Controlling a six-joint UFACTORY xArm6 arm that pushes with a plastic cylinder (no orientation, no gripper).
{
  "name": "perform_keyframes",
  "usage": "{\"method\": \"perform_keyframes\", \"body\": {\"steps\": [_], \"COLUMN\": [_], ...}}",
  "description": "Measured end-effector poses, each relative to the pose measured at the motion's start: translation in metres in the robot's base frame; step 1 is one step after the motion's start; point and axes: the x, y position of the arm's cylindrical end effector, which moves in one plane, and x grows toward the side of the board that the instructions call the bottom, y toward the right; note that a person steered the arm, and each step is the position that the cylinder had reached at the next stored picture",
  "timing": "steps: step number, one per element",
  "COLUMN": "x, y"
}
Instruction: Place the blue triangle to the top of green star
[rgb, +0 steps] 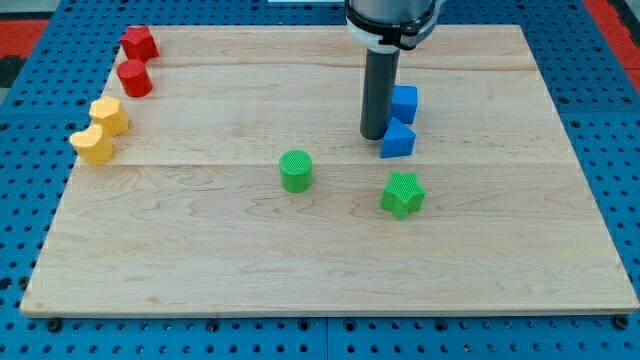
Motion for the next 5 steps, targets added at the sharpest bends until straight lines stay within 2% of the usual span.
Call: {"method": "perform_keyframes", "body": {"steps": [1, 2, 3, 4, 5], "x": [0.006, 0.006, -0.022, -0.030, -0.010], "y": [0.028, 0.009, 0.053, 0.098, 0.123]}}
